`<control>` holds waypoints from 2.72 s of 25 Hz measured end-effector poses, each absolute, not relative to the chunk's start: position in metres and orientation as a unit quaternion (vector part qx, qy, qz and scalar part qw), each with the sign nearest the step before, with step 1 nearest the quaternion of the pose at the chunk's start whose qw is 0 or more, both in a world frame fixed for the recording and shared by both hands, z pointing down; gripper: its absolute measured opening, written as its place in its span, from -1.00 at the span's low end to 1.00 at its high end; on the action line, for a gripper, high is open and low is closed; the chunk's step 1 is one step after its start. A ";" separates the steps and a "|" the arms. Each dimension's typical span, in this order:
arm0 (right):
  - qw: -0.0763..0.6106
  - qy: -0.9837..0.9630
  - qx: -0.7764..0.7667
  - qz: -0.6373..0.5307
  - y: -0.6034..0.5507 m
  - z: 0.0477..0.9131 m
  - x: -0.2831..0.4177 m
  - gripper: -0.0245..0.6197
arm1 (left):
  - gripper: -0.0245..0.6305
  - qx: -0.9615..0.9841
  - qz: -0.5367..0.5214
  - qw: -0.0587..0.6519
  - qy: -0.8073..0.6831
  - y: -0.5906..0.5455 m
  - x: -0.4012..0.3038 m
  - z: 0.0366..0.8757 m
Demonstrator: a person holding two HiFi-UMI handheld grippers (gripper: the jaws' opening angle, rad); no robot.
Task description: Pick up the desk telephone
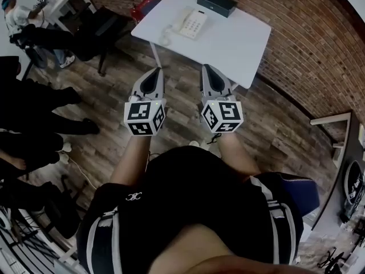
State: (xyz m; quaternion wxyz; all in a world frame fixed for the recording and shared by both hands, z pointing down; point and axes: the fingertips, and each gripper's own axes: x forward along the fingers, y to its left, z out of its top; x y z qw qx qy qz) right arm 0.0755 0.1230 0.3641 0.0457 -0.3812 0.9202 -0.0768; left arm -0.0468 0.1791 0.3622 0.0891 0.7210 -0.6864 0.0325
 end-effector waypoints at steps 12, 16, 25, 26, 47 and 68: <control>0.055 0.928 -0.357 -0.088 0.102 0.371 0.110 -0.93 | -0.92 0.701 0.029 0.086 -0.708 0.163 -0.015 0.370; 0.053 0.928 -0.358 -0.094 0.096 0.376 0.115 -0.93 | -0.92 0.696 0.025 0.088 -0.712 0.161 -0.011 0.371; 0.055 0.932 -0.346 -0.088 0.071 0.378 0.100 -0.93 | -0.92 0.695 0.014 0.078 -0.715 0.135 -0.024 0.370; 0.054 0.932 -0.347 -0.086 0.065 0.377 0.098 -0.93 | -0.92 0.696 0.013 0.076 -0.714 0.129 -0.026 0.370; 0.029 0.920 -0.378 -0.100 -0.088 0.395 0.014 -0.93 | -0.92 0.721 0.011 0.103 -0.685 -0.034 -0.113 0.383; -0.029 0.866 -0.474 -0.153 -0.228 0.439 -0.072 -0.93 | -0.92 0.790 0.049 0.174 -0.585 -0.201 -0.206 0.429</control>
